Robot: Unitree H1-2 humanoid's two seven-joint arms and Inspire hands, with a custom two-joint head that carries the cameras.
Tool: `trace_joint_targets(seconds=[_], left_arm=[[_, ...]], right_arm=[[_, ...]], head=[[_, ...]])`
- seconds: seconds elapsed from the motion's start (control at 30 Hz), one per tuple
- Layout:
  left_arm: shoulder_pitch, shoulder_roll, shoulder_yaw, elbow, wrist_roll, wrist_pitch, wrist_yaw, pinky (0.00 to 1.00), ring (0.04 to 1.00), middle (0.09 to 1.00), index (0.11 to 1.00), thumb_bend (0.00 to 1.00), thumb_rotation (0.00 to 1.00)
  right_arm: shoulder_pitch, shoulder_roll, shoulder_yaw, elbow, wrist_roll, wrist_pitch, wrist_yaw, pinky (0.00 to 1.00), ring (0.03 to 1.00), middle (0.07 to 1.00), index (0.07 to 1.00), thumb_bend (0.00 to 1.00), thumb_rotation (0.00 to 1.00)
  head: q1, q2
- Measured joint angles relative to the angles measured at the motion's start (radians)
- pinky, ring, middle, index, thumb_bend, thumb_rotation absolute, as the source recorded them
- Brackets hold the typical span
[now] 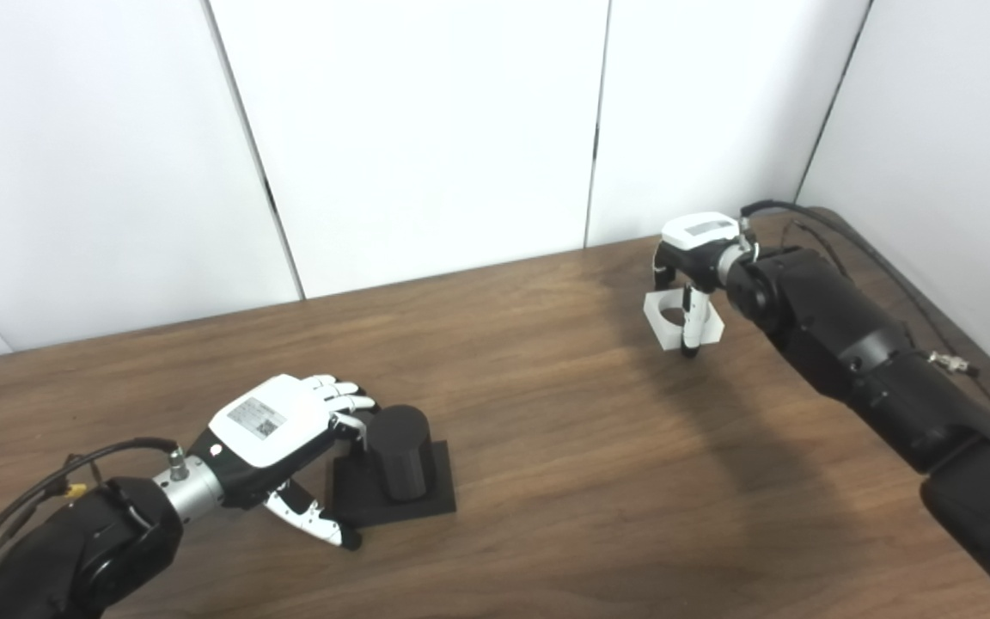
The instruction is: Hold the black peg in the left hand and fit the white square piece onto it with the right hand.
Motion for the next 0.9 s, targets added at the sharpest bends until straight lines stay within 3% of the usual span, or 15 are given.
trace_joint_targets(seconds=[0.4, 0.9], left_arm=[[0.026, 0.001, 0.028, -0.071, -0.008, 0.056, -0.088, 0.84, 0.859, 0.84, 0.486, 0.52, 0.07], [0.023, -0.01, 0.03, -0.103, -0.006, 0.098, -0.148, 0.85, 0.87, 0.848, 0.487, 0.52, 0.07]], right_arm=[[0.06, -0.034, -0.067, -0.123, 0.117, -0.094, -0.031, 0.76, 0.834, 0.762, 0.484, 0.52, 0.13], [0.074, -0.037, -0.093, -0.435, 0.23, -0.164, 0.012, 0.69, 0.809, 0.771, 0.481, 0.52, 0.14]], head=[[0.127, 0.041], [0.272, 0.087]])
